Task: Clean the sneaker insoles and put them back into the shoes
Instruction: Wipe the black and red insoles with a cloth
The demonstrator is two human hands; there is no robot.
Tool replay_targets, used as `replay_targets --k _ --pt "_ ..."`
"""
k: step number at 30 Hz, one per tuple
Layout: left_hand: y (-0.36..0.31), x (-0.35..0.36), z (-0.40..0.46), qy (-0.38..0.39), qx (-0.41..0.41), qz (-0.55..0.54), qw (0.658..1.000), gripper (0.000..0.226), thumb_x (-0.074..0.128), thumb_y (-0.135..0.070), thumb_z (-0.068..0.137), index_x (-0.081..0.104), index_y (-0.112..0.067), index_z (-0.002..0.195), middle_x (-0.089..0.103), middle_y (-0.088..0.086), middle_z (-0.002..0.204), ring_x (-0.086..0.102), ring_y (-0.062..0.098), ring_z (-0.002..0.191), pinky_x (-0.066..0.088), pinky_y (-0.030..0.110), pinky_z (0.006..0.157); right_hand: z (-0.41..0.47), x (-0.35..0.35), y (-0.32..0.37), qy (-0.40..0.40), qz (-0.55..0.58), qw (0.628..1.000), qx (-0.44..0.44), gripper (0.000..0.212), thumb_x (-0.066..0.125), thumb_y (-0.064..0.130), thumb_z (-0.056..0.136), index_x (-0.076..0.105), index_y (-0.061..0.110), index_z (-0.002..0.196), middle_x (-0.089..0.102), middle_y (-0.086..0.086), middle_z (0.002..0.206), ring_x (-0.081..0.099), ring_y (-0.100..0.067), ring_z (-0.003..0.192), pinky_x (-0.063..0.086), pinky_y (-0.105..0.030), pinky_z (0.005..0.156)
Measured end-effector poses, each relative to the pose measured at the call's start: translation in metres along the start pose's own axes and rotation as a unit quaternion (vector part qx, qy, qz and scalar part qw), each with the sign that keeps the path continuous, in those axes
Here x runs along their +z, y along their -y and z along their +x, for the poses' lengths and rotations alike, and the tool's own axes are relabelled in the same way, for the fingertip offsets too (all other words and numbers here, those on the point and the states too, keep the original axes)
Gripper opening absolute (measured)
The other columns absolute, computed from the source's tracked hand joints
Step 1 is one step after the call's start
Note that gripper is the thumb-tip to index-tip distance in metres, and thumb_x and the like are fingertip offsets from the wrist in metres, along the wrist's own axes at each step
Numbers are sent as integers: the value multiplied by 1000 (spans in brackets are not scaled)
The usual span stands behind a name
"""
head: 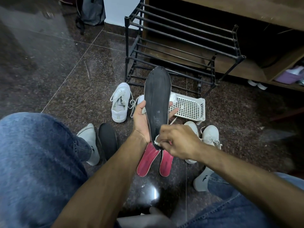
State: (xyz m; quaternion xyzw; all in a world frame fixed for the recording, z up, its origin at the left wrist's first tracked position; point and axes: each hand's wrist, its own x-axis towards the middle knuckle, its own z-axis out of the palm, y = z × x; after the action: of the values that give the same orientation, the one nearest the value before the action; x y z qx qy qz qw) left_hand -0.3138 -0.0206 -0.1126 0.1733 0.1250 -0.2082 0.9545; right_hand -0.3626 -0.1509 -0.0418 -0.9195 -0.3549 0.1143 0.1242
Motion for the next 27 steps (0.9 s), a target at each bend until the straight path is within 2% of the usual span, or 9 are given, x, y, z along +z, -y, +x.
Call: replay_targets --k 3,7,9,12,15,19,21,24,27 --pt "3 1 0 -9 -16 22 1000 74 45 -52 86 48 -1 139 48 22 142 51 43 125 36 49 111 10 -9 -11 -37 -51 998 30 17 56 19 86 72 21 91 60 4 90 62 -25 77 49 -37 62" --pt "1 8 1 -23 -20 53 998 64 46 -53 85 63 -2 120 56 17 130 58 30 107 42 39 102 33 -19 -21 -118 -57 982 136 18 56 24 87 72 25 96 62 5 100 62 -28 92 51 -39 74" --pt "-3 5 1 -19 -11 48 999 69 45 -52 85 58 0 128 52 20 139 56 35 117 38 44 108 28 -15 -15 -71 -22 992 100 18 56 19 85 72 23 90 62 5 95 63 -27 87 52 -40 73" --pt "-5 -5 3 -27 0 15 1000 66 50 -50 82 62 -1 125 59 21 130 52 47 123 34 52 112 5 -5 -2 27 -9 999 40 17 55 16 85 71 24 86 55 11 86 58 -17 76 46 -33 66" --pt "-2 -4 3 -19 -6 35 999 66 47 -52 84 64 0 121 63 20 122 58 43 116 41 48 107 11 -11 -12 -18 -68 996 53 19 53 23 88 71 25 94 59 6 98 63 -24 83 47 -35 66" --pt "4 9 0 -24 -33 86 995 54 43 -51 85 66 -10 111 69 13 100 66 29 90 54 38 83 43 -23 -29 -104 -90 976 166 22 53 26 87 72 26 98 61 3 102 61 -31 95 49 -36 74" --pt "3 6 1 -32 -22 83 996 55 42 -49 86 65 -9 115 69 13 105 66 29 93 53 37 86 45 -20 -24 -90 -73 980 161 22 53 23 85 73 24 95 63 2 99 61 -31 94 48 -35 73" --pt "0 -3 3 -31 -17 64 997 68 43 -49 86 55 -1 133 59 19 132 58 40 117 42 47 106 22 -6 -5 -5 -4 996 85 22 55 16 84 74 23 90 63 4 92 62 -27 87 47 -32 69" --pt "4 -6 3 -15 -30 58 998 64 41 -49 88 59 -2 127 62 19 127 61 40 112 44 46 103 15 -6 -6 7 -35 997 66 22 53 19 86 72 24 93 61 5 94 63 -28 84 52 -40 71"
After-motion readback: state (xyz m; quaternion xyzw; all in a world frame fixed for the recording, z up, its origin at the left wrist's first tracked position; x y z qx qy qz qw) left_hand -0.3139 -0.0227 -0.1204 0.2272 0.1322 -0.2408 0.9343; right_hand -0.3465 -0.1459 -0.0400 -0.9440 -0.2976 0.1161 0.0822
